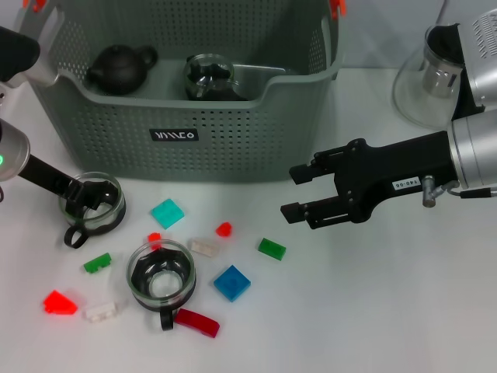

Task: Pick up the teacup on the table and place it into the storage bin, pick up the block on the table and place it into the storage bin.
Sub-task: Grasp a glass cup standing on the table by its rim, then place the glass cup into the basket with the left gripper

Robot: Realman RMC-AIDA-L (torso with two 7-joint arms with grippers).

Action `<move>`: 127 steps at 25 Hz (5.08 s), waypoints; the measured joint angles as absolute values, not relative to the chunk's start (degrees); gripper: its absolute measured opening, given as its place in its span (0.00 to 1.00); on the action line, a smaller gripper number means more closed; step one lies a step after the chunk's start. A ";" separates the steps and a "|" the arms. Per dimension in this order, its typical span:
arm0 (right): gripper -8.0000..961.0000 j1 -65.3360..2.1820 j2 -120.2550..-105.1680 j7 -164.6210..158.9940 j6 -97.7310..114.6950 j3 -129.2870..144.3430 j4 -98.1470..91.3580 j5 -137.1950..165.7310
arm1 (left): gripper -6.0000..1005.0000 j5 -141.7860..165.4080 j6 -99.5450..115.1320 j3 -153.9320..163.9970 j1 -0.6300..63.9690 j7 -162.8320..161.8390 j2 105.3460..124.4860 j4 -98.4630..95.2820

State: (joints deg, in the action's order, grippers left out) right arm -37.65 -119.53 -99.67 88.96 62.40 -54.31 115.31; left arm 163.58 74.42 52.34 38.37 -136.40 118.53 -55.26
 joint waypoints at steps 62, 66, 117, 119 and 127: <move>0.73 -37.49 -118.96 -100.48 88.94 60.80 -51.29 115.17 | 0.05 130.17 88.54 34.40 51.65 -127.98 107.83 -58.89; 0.73 -37.72 -118.91 -100.49 89.19 60.74 -50.02 114.92 | 0.05 133.97 76.60 40.42 53.01 -127.84 108.37 -54.33; 0.73 -37.74 -119.53 -100.55 88.45 60.73 -49.13 115.10 | 0.05 151.52 40.48 57.69 56.62 -127.90 117.07 -37.61; 0.73 -37.74 -119.53 -100.55 88.41 60.73 -49.13 115.12 | 0.05 151.52 40.41 57.70 56.62 -127.81 117.12 -37.61; 0.73 -37.69 -119.53 -100.55 88.18 60.73 -49.13 115.14 | 0.05 151.53 39.45 57.81 56.53 -127.59 117.30 -36.86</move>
State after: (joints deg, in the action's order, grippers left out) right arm -37.69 -119.53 -100.55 88.18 60.73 -49.13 115.14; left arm 151.53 39.45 57.81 56.53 -127.59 117.30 -36.86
